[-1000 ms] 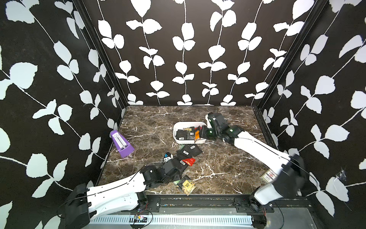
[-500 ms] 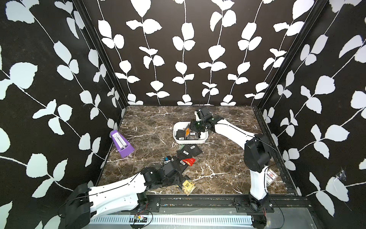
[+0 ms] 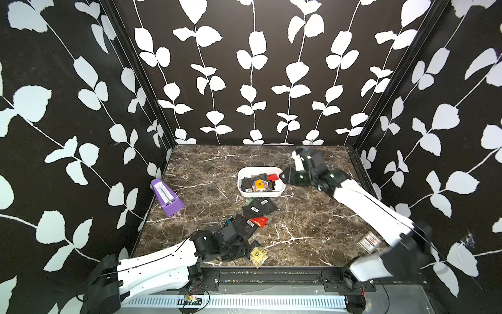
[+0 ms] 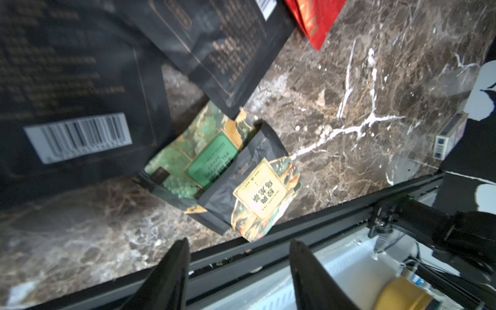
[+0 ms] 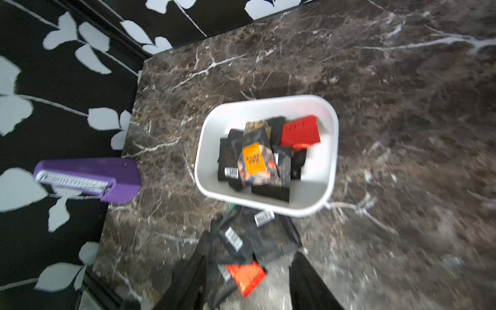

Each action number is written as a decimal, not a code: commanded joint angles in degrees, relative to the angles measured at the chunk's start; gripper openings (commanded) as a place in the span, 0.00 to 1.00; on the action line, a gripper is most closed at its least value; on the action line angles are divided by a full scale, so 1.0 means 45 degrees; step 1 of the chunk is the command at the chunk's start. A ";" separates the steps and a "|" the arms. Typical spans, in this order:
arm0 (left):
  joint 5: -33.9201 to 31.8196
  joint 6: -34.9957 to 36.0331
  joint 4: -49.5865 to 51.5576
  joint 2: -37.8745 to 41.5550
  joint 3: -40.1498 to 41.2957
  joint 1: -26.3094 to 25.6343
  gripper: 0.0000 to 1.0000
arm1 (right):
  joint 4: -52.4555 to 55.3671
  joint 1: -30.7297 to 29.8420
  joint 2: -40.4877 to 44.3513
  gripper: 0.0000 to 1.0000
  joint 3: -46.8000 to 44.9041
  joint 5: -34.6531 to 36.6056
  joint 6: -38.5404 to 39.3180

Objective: Put the tea bags into the storage box
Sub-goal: Place the tea bag in the storage box, then pick up the tea bag from the center of the board.

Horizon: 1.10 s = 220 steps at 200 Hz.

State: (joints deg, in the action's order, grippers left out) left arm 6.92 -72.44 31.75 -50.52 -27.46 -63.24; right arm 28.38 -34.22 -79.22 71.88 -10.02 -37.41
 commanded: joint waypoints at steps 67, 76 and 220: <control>0.0690 -0.1196 -0.1054 -0.0252 0.0806 -0.0730 0.17 | -0.0896 -0.3570 0.4103 0.47 -0.7139 -0.0221 -0.3729; 0.0709 -0.1326 -0.1482 -0.0424 0.0877 -0.0840 0.16 | -0.1540 -0.3988 0.4371 0.47 -0.7735 -0.0301 -0.4398; -0.0024 -0.2220 -0.3345 -0.2023 0.1181 -0.1200 0.00 | -0.4986 -0.7209 0.0790 0.36 -0.8297 -0.0564 -0.6038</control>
State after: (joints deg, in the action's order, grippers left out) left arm 7.94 -81.62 17.50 -58.83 -22.65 -68.45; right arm 9.47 -65.73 -73.89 34.00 -11.55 -64.12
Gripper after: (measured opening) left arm 0.047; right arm 0.359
